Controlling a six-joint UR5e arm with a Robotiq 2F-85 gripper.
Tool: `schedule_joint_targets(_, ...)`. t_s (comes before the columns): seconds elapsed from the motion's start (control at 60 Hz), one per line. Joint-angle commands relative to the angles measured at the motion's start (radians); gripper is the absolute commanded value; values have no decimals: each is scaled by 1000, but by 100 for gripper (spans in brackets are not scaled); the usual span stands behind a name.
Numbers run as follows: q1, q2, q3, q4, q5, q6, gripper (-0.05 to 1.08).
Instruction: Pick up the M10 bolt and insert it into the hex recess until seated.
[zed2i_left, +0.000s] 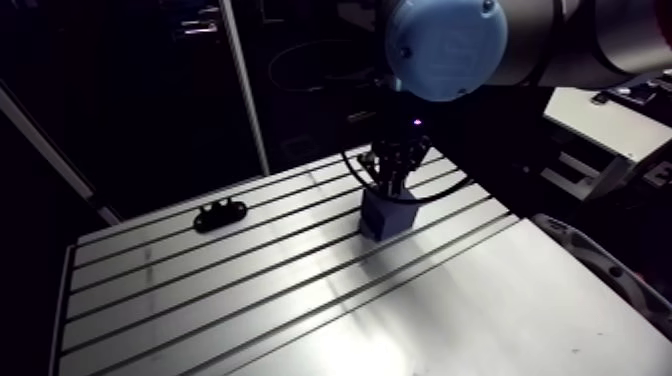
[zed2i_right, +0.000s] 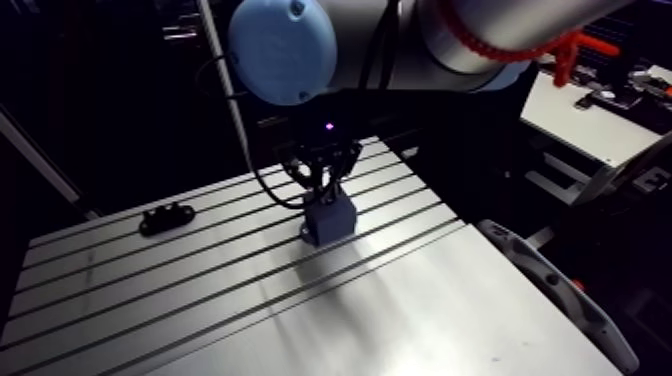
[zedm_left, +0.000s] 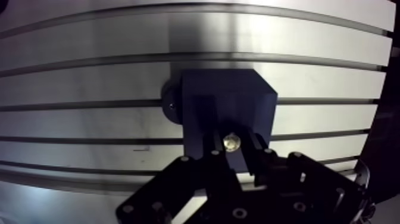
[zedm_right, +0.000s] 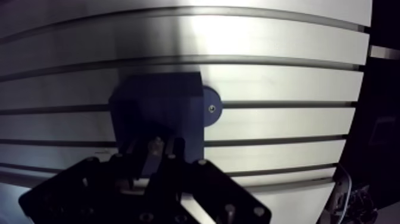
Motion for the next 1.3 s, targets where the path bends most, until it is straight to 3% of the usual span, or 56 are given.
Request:
schedule_joint_targets(0.017, 0, 0, 0, 0, 0, 0, 69)
schedule_joint_targets(1.3, 0, -3, -3, 1, -1, -64, 74)
